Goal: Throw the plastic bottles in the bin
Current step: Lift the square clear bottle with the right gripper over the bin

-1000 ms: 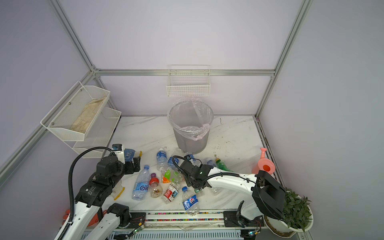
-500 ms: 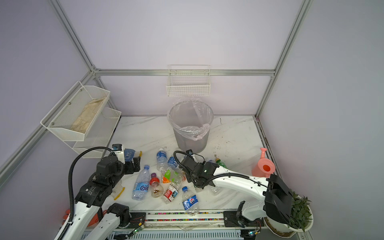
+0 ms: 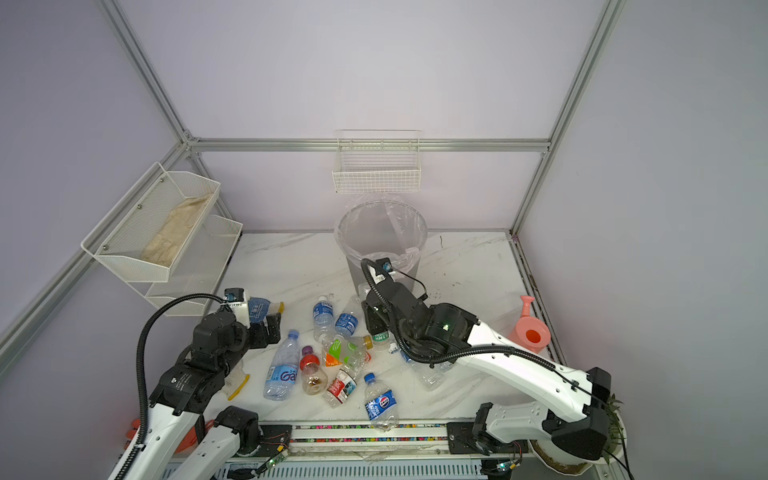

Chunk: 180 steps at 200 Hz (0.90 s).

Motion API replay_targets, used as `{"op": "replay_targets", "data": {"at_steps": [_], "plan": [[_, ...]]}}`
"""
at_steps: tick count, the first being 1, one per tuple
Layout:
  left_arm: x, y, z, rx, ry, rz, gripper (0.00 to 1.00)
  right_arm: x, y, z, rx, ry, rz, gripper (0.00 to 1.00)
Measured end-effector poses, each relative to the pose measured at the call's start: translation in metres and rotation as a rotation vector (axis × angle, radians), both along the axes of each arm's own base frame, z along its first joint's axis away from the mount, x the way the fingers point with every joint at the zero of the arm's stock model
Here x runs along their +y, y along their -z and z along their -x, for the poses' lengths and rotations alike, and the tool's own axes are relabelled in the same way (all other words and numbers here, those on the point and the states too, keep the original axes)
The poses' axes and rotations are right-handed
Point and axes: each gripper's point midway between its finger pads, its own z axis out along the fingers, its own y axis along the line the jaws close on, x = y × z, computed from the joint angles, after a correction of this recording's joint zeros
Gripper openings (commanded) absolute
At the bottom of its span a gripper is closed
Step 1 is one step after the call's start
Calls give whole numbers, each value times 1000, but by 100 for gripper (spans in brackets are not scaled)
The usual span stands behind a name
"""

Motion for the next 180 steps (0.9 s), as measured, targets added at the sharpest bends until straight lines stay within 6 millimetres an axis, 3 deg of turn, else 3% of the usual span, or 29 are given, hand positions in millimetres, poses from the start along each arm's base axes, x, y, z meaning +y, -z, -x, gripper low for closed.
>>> {"op": "replay_targets", "data": {"at_steps": [41, 75, 113, 180], "plan": [[-1, -1, 0, -3, 3, -1, 100, -11, -102, 1, -149, -4, -148, 27], [-1, -1, 0, -3, 4, -1, 100, -25, -157, 7, -233, -6, -241, 27], [-1, -1, 0, -3, 4, -2, 100, -35, -179, 7, -279, 15, -267, 27], [-2, -1, 0, -4, 6, -3, 100, -47, -188, -1, -322, 93, -255, 27]]}}
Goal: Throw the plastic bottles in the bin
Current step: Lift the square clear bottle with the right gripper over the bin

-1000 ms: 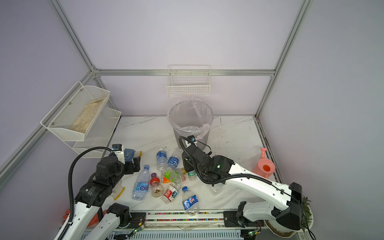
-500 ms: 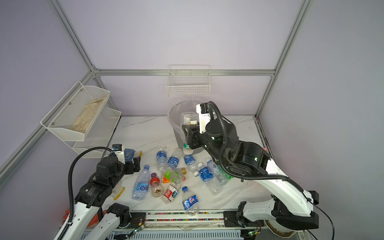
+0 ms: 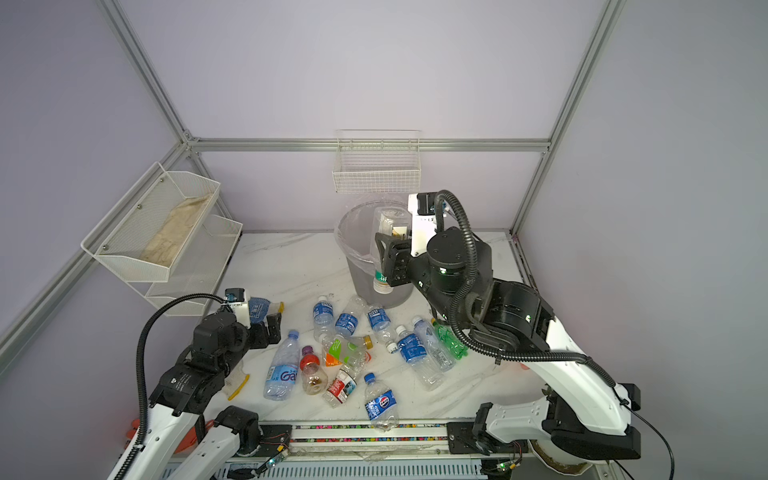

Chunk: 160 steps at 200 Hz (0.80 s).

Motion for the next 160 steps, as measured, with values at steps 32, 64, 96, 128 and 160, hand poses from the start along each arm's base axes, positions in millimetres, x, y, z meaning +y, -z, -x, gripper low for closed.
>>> {"op": "replay_targets", "data": {"at_steps": [32, 64, 96, 128, 160], "plan": [[0, 0, 0, 0, 1, 0, 100, -5, -8, -3, -17, 35, -4, 27], [-1, 0, 0, 0, 2, 0, 100, -7, -13, -7, -30, 64, -3, 27], [-2, 0, 0, 0, 7, 0, 100, -3, -19, -14, -43, 96, 5, 27], [-2, 0, 0, 0, 7, 0, 100, 5, -27, -25, -65, 132, 25, 27], [-3, 0, 0, 0, 12, -1, 100, 23, -29, -43, -78, 156, 63, 27]]}}
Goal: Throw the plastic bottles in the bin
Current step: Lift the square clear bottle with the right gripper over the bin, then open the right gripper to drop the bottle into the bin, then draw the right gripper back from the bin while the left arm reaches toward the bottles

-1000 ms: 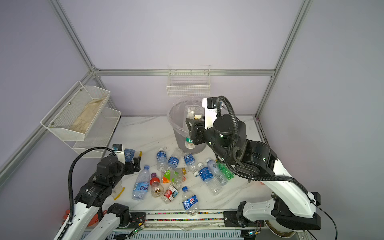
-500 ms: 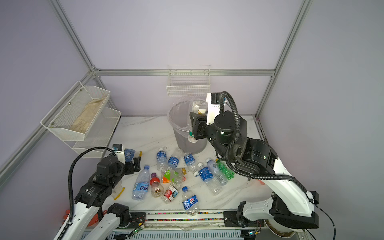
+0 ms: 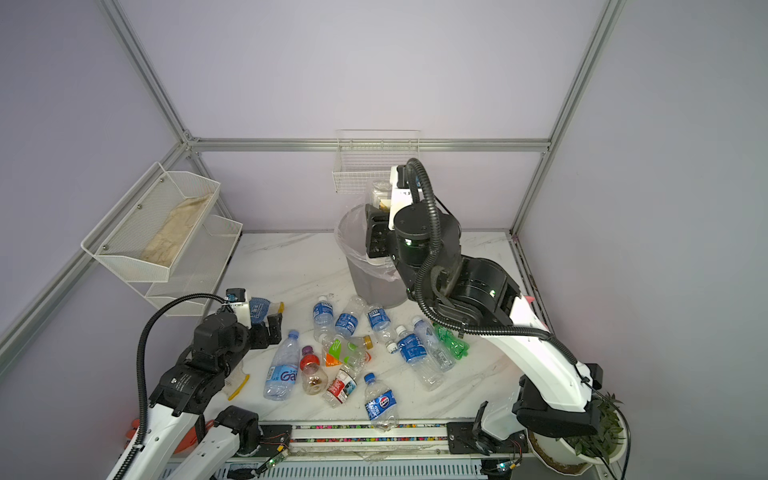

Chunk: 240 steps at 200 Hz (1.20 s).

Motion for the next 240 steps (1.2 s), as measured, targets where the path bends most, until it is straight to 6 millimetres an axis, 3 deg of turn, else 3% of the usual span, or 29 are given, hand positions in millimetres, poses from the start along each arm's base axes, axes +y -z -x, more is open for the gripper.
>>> {"op": "replay_targets", "data": {"at_steps": [31, 75, 109, 116, 125, 132, 157, 175, 195, 240], "plan": [[0, 0, 0, 0, 0, 0, 100, 5, 2, -29, 5, 30, 11, 27], [0, 0, 0, 0, -1, -1, 100, -10, 15, -74, 40, 58, 16, 27], [-1, 0, 0, 0, 2, -1, 100, -16, 45, -121, 106, 68, 39, 32], [-1, 0, 0, 0, 4, -1, 100, -17, 54, -134, 125, 73, 43, 41], [-1, 0, 0, 0, 4, -1, 100, -20, 66, -150, 152, 78, 49, 78], [-1, 0, 0, 1, 3, -2, 100, -20, 77, -163, 178, 80, 55, 96], [-1, 1, -1, 6, 3, -3, 100, -16, 101, -193, 244, 66, 86, 97], [-1, 2, -1, 9, 2, -5, 100, -12, 107, -189, 271, 42, 102, 97], [-1, 3, -1, 12, 1, -6, 100, -22, 99, -163, 272, 23, 105, 97], [-13, 9, -2, 49, 39, 46, 99, -65, 33, -96, 136, 11, 14, 97]]}}
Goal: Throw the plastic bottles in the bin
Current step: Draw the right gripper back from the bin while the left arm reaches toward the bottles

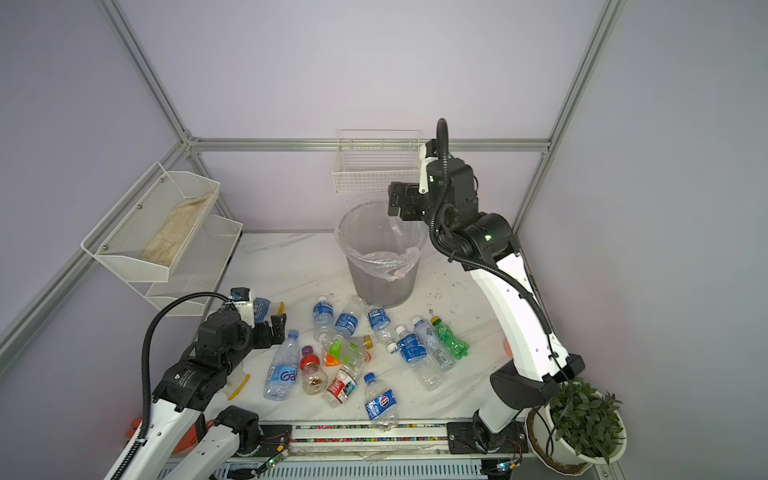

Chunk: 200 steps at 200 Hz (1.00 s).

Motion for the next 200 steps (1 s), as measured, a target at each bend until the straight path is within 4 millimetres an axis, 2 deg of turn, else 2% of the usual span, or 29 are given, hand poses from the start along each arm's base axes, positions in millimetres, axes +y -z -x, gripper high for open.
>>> {"op": "replay_targets", "data": {"at_steps": [11, 25, 67, 95, 120, 133, 152, 172, 200], "plan": [[-5, 2, 1, 22, 19, 8, 99, -6, -6, 10, -16, -3, -17, 97], [-14, -3, 3, 38, 50, 17, 99, -11, -3, 18, -16, -4, -29, 97], [-56, -50, 7, -18, 185, 72, 97, -25, 33, 31, 22, 30, -23, 97], [-92, -65, 16, -20, 283, 75, 96, -52, 35, 54, -7, 93, -74, 97], [-140, -57, 29, 17, 387, 21, 96, -56, 13, 59, -23, 104, -126, 97], [-167, -51, 39, 35, 444, -19, 96, -54, 13, 57, -18, 100, -130, 98], [-210, -37, 56, 72, 519, -75, 96, -46, 38, 51, 37, 87, -99, 97], [-243, -20, 73, 112, 566, -114, 96, -42, 69, 47, 109, 86, -56, 97], [-272, 0, 94, 168, 592, -121, 96, -43, 80, 48, 135, 91, -50, 97]]}}
